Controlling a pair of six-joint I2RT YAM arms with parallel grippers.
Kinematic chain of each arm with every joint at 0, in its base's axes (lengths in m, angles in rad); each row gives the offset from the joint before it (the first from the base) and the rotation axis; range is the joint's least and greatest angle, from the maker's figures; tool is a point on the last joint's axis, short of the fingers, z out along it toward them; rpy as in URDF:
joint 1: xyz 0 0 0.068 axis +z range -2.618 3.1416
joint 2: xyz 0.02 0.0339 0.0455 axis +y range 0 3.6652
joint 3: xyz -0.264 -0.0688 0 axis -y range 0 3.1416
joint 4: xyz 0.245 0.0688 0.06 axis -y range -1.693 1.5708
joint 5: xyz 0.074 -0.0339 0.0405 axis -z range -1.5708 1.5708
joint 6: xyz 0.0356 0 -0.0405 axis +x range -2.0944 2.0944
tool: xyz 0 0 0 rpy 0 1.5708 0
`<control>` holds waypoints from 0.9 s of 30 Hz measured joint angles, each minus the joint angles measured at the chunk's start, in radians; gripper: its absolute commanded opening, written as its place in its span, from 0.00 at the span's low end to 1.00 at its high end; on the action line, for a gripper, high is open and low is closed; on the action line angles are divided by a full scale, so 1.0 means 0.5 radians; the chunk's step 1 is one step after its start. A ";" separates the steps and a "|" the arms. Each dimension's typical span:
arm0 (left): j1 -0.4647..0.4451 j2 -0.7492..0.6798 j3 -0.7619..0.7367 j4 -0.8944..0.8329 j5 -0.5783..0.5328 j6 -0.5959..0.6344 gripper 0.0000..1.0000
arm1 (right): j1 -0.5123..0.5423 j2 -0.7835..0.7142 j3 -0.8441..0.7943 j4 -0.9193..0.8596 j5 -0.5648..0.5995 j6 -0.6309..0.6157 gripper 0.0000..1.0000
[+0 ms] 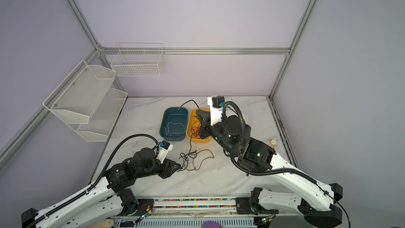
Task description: Untangle the cables
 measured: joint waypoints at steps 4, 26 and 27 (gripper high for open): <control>0.000 -0.011 0.078 -0.058 -0.016 0.028 0.67 | 0.000 -0.024 -0.005 -0.010 -0.012 0.000 0.00; -0.018 0.449 0.138 0.480 0.167 -0.351 0.75 | 0.000 0.010 0.064 -0.005 -0.172 0.014 0.00; -0.031 0.479 0.138 0.519 0.164 -0.387 0.76 | -0.001 0.022 0.064 -0.004 -0.172 0.022 0.00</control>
